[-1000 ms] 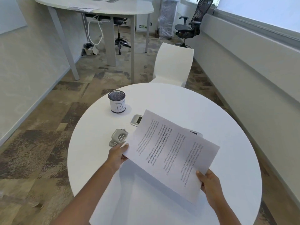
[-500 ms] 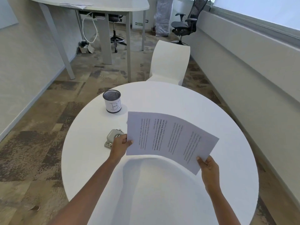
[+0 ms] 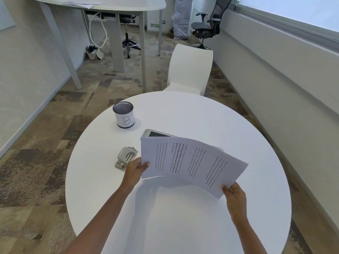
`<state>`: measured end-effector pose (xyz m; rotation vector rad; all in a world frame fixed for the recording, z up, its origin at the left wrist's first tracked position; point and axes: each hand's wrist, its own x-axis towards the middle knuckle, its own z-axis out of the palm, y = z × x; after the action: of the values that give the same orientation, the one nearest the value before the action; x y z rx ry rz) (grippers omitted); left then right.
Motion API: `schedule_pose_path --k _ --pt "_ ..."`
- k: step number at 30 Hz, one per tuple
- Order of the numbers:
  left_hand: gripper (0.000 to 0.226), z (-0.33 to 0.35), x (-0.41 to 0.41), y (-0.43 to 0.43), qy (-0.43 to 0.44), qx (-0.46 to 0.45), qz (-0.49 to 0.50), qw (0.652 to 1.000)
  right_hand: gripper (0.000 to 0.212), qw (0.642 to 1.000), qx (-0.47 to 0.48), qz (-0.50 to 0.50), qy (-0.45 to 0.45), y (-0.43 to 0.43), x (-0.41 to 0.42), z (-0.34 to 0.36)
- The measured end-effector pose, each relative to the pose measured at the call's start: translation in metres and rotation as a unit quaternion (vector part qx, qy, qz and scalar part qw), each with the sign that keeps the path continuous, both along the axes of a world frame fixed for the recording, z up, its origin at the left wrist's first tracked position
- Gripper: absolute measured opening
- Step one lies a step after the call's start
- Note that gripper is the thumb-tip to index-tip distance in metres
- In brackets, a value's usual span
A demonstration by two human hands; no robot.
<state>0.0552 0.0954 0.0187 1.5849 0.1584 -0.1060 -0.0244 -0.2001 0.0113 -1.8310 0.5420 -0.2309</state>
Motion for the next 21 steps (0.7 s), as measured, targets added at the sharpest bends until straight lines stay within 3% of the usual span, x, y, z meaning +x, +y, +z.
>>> schedule_pose_path --k 7,15,18,21 --pt "0.018 0.003 0.000 -0.012 0.030 0.010 0.017 0.999 0.021 0.999 -0.016 -0.052 -0.001 -0.006 0.002 0.004" --pt "0.019 0.002 -0.010 -0.037 0.136 -0.068 0.137 0.979 0.056 0.991 -0.037 -0.108 0.072 0.007 -0.008 -0.002" --pt "0.019 -0.001 -0.021 -0.048 0.171 -0.112 0.157 0.966 0.059 0.988 0.053 -0.093 0.113 0.023 -0.016 -0.006" --pt "0.014 -0.002 -0.033 -0.061 0.197 -0.146 0.170 0.955 0.055 0.956 0.260 -0.062 0.125 0.036 -0.022 -0.005"
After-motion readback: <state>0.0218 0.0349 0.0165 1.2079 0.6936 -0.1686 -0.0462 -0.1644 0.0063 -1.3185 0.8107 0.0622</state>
